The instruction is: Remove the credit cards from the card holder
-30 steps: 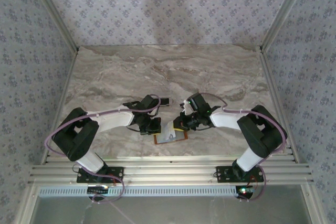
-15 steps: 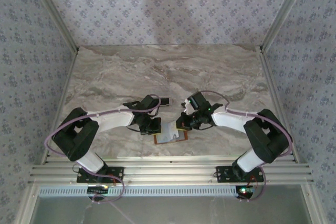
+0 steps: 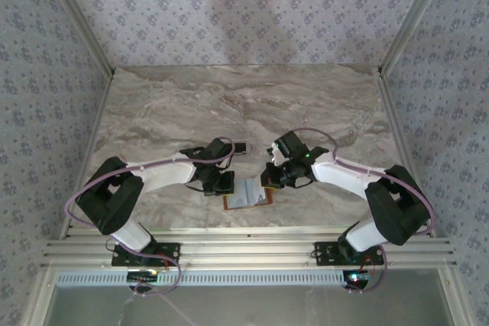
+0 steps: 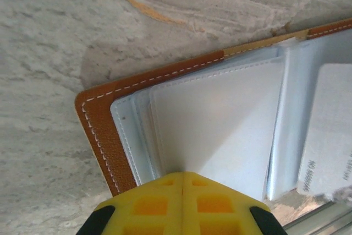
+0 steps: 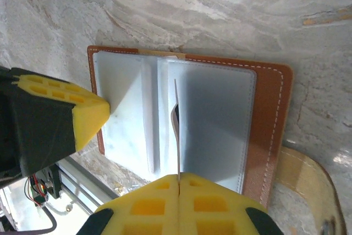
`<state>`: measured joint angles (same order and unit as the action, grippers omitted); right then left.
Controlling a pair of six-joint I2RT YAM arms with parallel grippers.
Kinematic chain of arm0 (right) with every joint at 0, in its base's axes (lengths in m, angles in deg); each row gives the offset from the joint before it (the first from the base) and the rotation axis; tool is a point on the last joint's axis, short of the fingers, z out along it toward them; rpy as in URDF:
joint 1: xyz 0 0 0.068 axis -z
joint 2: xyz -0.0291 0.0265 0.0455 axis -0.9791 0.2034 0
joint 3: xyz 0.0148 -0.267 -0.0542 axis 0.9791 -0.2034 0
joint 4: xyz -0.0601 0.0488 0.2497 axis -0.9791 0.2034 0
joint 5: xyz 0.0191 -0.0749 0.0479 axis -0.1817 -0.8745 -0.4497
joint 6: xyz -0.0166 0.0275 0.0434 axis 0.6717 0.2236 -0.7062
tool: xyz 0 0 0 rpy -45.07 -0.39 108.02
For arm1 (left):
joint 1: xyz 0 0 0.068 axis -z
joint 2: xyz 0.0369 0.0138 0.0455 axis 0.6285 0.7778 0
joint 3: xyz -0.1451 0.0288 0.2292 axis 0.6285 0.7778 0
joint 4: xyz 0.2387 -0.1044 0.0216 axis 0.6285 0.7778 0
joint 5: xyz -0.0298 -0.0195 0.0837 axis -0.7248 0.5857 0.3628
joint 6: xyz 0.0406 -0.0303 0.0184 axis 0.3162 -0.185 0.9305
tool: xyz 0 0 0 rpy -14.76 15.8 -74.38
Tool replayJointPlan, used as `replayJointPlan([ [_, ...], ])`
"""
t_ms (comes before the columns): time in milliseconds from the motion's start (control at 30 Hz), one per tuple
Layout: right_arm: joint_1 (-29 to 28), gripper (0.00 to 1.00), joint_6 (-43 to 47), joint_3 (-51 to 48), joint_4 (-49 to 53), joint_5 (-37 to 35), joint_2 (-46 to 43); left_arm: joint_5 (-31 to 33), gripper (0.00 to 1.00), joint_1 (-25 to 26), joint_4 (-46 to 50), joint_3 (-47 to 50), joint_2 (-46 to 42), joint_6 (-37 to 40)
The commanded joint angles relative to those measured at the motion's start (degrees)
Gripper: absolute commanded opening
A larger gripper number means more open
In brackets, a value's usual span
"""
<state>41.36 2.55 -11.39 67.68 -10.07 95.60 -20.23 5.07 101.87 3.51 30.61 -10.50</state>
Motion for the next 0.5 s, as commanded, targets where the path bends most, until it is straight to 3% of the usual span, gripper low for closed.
replayJointPlan([
  [0,-0.4,0.02,2.7,2.6,3.4,-1.7,-2.3,4.2,0.05,0.1,5.0,-0.8,0.6,0.9],
  [200,-0.5,0.00,10.1,6.0,7.5,-4.3,-2.9,6.1,0.08,0.1,7.2,-1.8,-2.9,0.9],
  [467,-0.9,0.00,31.7,13.9,15.1,-11.2,-0.4,7.5,0.10,-0.1,8.0,-0.3,-5.6,0.2],
])
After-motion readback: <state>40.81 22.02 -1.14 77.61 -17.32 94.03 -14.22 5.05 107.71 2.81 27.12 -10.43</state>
